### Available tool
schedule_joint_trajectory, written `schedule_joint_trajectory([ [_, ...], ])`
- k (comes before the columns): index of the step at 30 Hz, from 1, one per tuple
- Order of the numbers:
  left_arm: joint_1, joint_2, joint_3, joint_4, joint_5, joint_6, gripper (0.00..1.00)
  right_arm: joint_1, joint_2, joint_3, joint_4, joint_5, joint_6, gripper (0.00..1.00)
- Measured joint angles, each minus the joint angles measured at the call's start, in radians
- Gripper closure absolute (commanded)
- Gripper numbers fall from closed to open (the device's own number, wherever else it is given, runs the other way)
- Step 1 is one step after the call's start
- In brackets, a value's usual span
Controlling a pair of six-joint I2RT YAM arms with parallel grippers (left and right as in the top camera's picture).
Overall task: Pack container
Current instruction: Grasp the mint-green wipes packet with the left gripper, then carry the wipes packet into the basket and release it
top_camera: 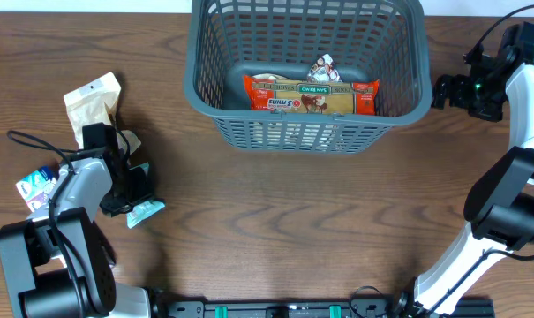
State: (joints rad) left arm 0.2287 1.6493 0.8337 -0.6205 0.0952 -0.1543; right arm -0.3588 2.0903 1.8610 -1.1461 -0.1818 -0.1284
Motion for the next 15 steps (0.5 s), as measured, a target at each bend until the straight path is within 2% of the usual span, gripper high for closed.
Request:
schedule_joint_trajectory([
  [2, 0.000, 0.000, 0.001, 0.000, 0.004, 0.003, 0.78, 0.000, 0.000, 0.000, -0.001, 0.003, -0.003, 0.01],
  [5, 0.000, 0.000, 0.003, -0.003, 0.007, 0.002, 0.93, 0.000, 0.000, 0.000, -0.004, 0.008, -0.006, 0.01],
  [15, 0.000, -0.016, 0.020, -0.095, 0.088, 0.002, 0.94, 0.000, 0.000, 0.000, -0.005, 0.018, -0.008, 0.01],
])
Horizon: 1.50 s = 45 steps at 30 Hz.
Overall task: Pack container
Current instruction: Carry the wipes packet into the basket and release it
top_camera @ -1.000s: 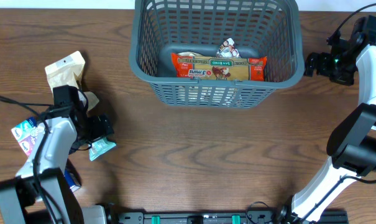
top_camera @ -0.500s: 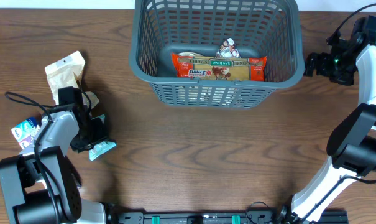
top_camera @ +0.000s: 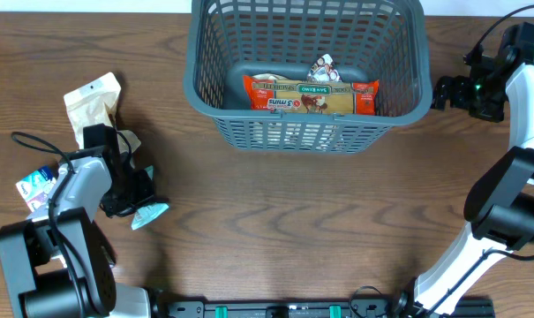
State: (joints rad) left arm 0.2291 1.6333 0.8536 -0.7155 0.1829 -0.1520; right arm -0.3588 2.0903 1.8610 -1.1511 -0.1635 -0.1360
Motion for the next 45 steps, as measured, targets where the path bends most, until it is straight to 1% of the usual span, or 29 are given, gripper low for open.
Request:
schedule_joint_trajectory([
  [3, -0.001, -0.060, 0.045, -0.061, 0.031, 0.000, 0.94, 0.000, 0.000, 0.000, 0.000, 0.000, 0.000, 0.01],
  [5, -0.001, -0.114, 0.105, -0.102, 0.044, 0.000, 0.94, 0.000, 0.000, 0.000, 0.000, 0.000, 0.000, 0.01],
  [9, -0.017, -0.226, 0.311, -0.173, 0.055, 0.000, 0.94, 0.000, 0.000, 0.000, 0.000, 0.001, 0.000, 0.01],
  [13, -0.062, -0.273, 0.554, -0.195, 0.059, 0.000, 0.94, 0.000, 0.000, 0.000, 0.000, 0.001, 0.000, 0.01],
  [18, -0.150, -0.243, 0.855, -0.192, 0.056, 0.025, 0.94, 0.000, 0.000, 0.000, 0.002, 0.002, -0.007, 0.01],
  [21, -0.227, -0.168, 1.037, -0.192, 0.052, 0.056, 0.94, 0.000, 0.000, 0.000, 0.011, 0.003, -0.010, 0.01],
  [26, -0.336, -0.016, 1.216, -0.193, 0.050, 0.111, 0.94, 0.000, 0.000, 0.000, 0.012, 0.004, -0.017, 0.01],
  [28, -0.387, 0.049, 1.261, -0.191, 0.048, 0.159, 0.94, 0.000, 0.000, 0.000, 0.012, 0.004, -0.023, 0.01],
  [31, -0.480, 0.137, 1.292, -0.154, 0.039, 0.276, 0.94, 0.000, 0.000, 0.000, 0.013, 0.004, -0.029, 0.01],
  [34, -0.580, 0.206, 1.293, -0.125, -0.005, 0.418, 0.94, 0.000, 0.000, 0.000, 0.012, 0.004, -0.030, 0.01],
  [37, -0.649, 0.256, 1.293, -0.120, -0.023, 0.554, 0.94, 0.000, 0.000, 0.000, 0.013, 0.004, -0.030, 0.01],
  [40, -0.674, 0.304, 1.294, -0.137, -0.034, 0.688, 0.94, 0.000, 0.000, 0.000, 0.012, 0.004, -0.030, 0.01],
  [43, -0.660, 0.349, 1.294, -0.162, -0.053, 0.772, 0.94, 0.000, 0.000, 0.000, 0.011, 0.004, -0.030, 0.01],
  [45, -0.639, 0.385, 1.294, -0.179, -0.071, 0.806, 0.94, 0.000, 0.000, 0.000, 0.011, 0.004, -0.030, 0.01],
])
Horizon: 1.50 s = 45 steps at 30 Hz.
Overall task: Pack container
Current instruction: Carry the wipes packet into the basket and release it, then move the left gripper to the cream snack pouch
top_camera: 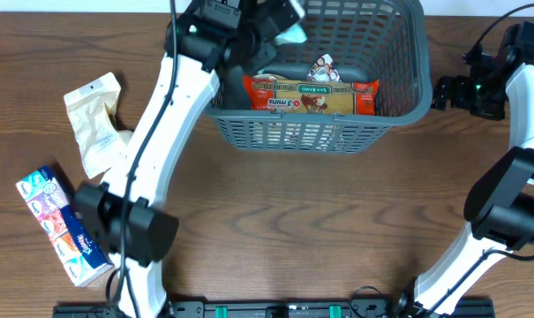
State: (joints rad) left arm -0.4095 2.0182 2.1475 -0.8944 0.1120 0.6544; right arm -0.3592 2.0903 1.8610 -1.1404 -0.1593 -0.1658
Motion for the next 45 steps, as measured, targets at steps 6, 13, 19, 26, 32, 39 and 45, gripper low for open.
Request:
schedule_joint_trajectory([
  [6, 0.080, 0.113, 0.000, -0.036, -0.032, 0.058, 0.45, 0.000, 0.000, 0.000, -0.009, 0.000, 0.000, 0.01],
  [13, 0.082, 0.116, 0.001, -0.039, -0.033, 0.062, 0.15, 0.000, 0.000, 0.000, -0.011, 0.000, 0.000, 0.01],
  [19, 0.078, 0.114, 0.001, -0.061, -0.033, 0.048, 0.14, 0.000, 0.000, 0.000, -0.014, 0.000, 0.000, 0.01],
  [26, 0.072, -0.006, 0.001, -0.074, -0.041, -0.023, 0.13, 0.000, 0.000, 0.000, -0.017, 0.000, 0.000, 0.01],
  [32, 0.100, -0.296, 0.009, -0.077, -0.106, -0.073, 0.13, 0.000, 0.000, 0.000, -0.018, 0.000, 0.000, 0.01],
  [39, 0.357, -0.456, 0.028, -0.185, -0.154, -0.243, 0.13, 0.000, 0.000, 0.000, -0.019, 0.000, 0.000, 0.01],
  [45, 0.678, -0.395, 0.027, -0.304, -0.145, -0.507, 0.13, 0.000, 0.000, 0.000, -0.019, 0.000, 0.000, 0.01],
])
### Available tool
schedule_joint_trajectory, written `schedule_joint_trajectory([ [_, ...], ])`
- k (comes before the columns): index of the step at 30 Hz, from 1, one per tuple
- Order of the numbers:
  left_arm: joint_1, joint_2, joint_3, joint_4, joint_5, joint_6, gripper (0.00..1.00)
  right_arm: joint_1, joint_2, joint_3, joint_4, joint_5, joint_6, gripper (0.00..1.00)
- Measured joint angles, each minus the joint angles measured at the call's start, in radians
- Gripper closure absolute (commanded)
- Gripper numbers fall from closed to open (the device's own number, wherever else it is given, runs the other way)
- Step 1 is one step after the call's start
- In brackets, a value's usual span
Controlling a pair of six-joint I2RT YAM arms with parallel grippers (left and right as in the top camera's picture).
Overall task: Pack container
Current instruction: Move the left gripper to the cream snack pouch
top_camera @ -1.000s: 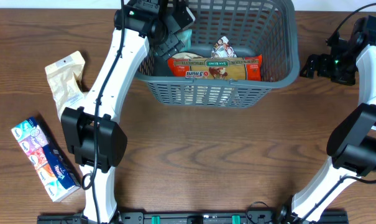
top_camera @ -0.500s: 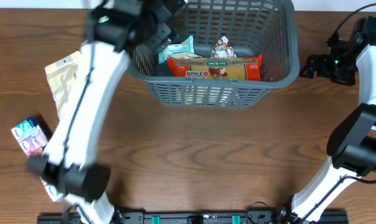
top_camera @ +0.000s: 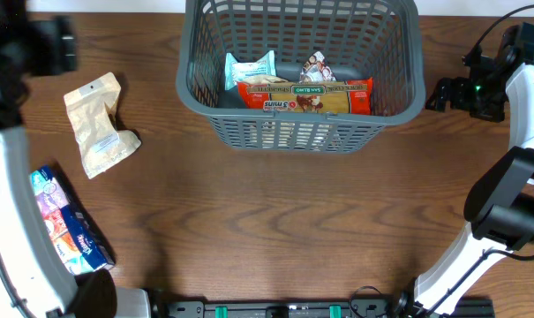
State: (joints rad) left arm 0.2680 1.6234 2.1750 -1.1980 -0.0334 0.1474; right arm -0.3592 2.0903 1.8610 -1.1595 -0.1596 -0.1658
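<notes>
The grey basket (top_camera: 408, 88) stands at the table's back middle. Inside lie a red noodle packet (top_camera: 306, 95), a teal packet (top_camera: 249, 69) at its left, and a small silvery packet (top_camera: 318, 64) behind. A beige pouch (top_camera: 97, 124) and a colourful tissue pack (top_camera: 68, 231) lie on the table at the left. My left gripper (top_camera: 53, 44) is a dark blur at the far upper left, well away from the basket; its jaws cannot be made out. My right gripper (top_camera: 439, 93) hovers just off the basket's right rim, its state unclear.
My left arm (top_camera: 11, 203) runs as a large white blur down the left edge, partly over the tissue pack. Bare wooden table (top_camera: 293, 221) spreads in front of the basket. The right arm's base (top_camera: 505, 212) stands at the right edge.
The teal packet, held over the basket's back left rim by my left gripper, now lies inside the basket. The left arm is now at the far left. The basket sits slightly further left.
My left gripper was down on the teal packet on the table beside the beige pouch, and half a second later still there with the packet slightly shifted. Then it held the packet above the basket's rim. Now the packet lies in the basket. The right arm stayed put.
</notes>
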Motion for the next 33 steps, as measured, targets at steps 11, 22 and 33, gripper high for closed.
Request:
schedule_joint_trajectory([
  [11, 0.079, 0.317, -0.001, -0.078, 0.086, -0.228, 0.02, 0.000, 0.000, 0.000, 0.001, 0.000, 0.000, 0.01],
  [22, 0.078, 0.620, -0.003, -0.081, 0.106, -0.282, 0.01, 0.000, 0.000, 0.000, 0.001, 0.000, -0.008, 0.01],
  [33, 0.072, 0.773, -0.007, -0.081, 0.109, -0.286, 0.01, 0.000, 0.000, 0.000, 0.001, 0.000, -0.011, 0.01],
])
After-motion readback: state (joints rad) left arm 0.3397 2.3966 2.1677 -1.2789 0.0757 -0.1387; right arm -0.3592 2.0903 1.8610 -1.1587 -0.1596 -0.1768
